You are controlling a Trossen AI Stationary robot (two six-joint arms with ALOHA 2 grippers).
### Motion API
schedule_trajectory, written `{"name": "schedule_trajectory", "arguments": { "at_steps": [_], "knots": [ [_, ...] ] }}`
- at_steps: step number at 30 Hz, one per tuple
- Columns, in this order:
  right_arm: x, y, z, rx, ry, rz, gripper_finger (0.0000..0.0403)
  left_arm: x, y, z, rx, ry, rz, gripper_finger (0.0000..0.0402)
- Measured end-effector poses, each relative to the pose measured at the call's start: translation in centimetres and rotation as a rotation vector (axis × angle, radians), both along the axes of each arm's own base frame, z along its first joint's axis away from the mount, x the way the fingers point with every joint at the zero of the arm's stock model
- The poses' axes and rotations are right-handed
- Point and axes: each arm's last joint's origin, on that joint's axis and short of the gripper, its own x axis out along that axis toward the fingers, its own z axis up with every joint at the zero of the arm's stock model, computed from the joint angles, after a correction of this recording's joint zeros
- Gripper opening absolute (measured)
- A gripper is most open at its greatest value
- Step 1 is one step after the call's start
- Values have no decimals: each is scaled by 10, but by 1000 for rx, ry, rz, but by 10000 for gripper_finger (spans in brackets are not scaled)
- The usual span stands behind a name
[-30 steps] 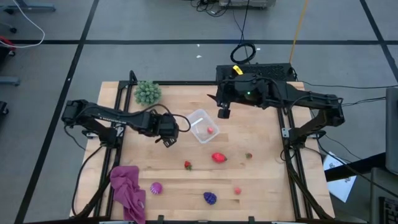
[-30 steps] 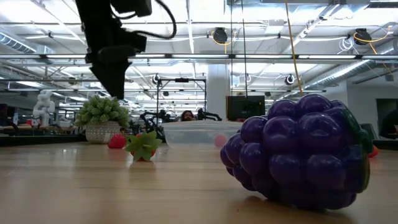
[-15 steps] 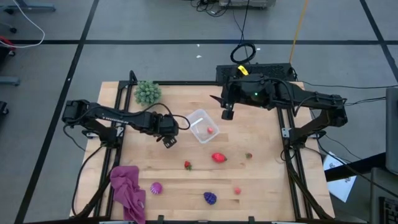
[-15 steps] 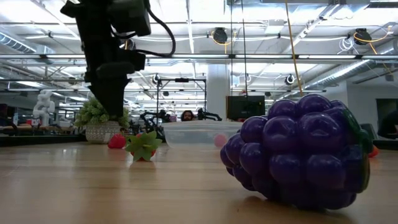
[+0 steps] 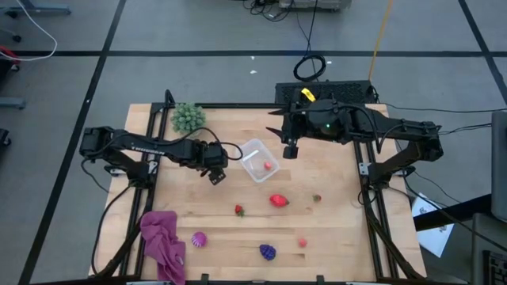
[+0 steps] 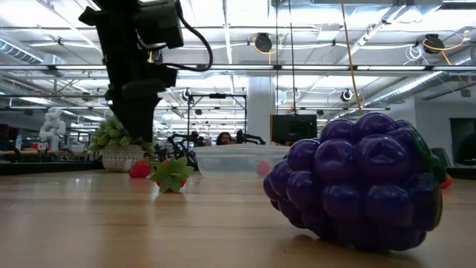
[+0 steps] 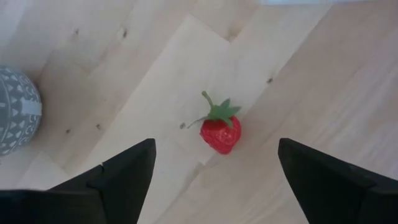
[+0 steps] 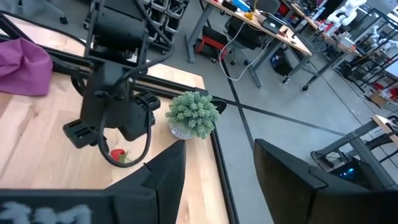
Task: Pick and placing Produce into tupperware
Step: Put the left strawberry into the transparent bin
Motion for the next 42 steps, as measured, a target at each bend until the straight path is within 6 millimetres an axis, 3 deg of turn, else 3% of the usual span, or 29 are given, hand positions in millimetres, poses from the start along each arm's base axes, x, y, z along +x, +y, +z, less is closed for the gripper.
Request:
{"name": "schedule_trajectory", "arguments": {
  "at_steps": [16,42],
  "knots": [
    [0,2,1,1,-13,5,181,15,12,-51,-81,175,-18,337],
    [1,2,2,3,-20,4,181,20,15,-55,-86,163,-77,334]
  ]
}}
